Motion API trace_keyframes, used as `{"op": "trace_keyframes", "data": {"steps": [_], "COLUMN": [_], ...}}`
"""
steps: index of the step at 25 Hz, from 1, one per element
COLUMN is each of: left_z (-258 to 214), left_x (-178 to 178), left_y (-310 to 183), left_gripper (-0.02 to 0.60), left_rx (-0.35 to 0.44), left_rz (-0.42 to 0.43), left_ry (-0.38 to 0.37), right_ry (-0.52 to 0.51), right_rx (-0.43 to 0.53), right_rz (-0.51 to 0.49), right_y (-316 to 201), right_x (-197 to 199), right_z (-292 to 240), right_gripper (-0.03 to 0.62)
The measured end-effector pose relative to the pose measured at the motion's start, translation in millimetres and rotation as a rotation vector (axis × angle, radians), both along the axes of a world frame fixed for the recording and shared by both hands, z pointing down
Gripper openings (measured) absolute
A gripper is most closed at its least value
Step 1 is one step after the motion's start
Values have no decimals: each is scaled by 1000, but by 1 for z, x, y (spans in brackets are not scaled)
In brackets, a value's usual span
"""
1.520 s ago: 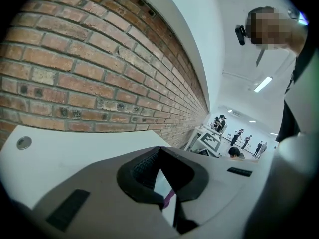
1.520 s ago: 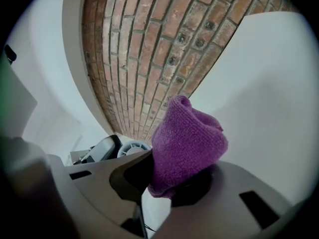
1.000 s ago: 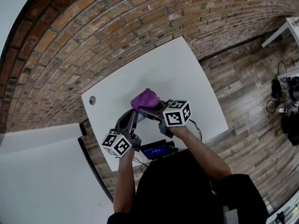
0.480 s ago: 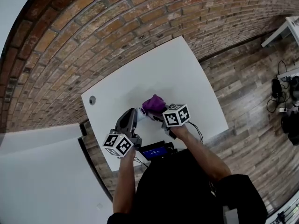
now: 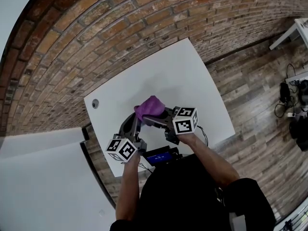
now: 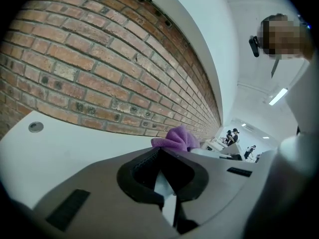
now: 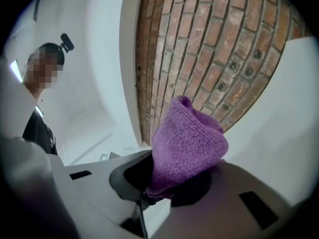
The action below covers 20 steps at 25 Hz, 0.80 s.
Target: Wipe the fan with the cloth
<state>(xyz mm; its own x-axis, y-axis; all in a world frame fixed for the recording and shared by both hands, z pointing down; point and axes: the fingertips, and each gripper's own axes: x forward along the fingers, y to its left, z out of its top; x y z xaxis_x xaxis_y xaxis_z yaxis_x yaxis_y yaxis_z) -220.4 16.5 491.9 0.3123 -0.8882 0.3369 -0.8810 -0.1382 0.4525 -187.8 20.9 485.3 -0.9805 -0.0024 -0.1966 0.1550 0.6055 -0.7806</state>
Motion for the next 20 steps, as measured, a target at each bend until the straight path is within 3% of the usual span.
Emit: {"op": "trace_keyframes", "data": {"steps": [6,9,14,16,20], "left_z": [3,7,9,9,8], "left_x": [-5,-11,-15,-15,-14], "left_y": [1,5,8,7,6], "left_gripper": [5,5,5,5,5], "left_rx": [-13,-24,-20,-22,-25], "left_rz": [-11,-32,-44,-40,-35], "left_ry": [-15,-21,36,31,13], "right_ry": [22,138,332,301,109], "right_rx": [-81,-86,-80,-90,-35], "right_rz": [73,81,67,102,112], "right_y": [-10,-10,-6,-13,-19], "right_x": [5,5,12,18,18], "right_z": [37,69,107,95,34], "right_gripper": [72,72,72,72,72]}}
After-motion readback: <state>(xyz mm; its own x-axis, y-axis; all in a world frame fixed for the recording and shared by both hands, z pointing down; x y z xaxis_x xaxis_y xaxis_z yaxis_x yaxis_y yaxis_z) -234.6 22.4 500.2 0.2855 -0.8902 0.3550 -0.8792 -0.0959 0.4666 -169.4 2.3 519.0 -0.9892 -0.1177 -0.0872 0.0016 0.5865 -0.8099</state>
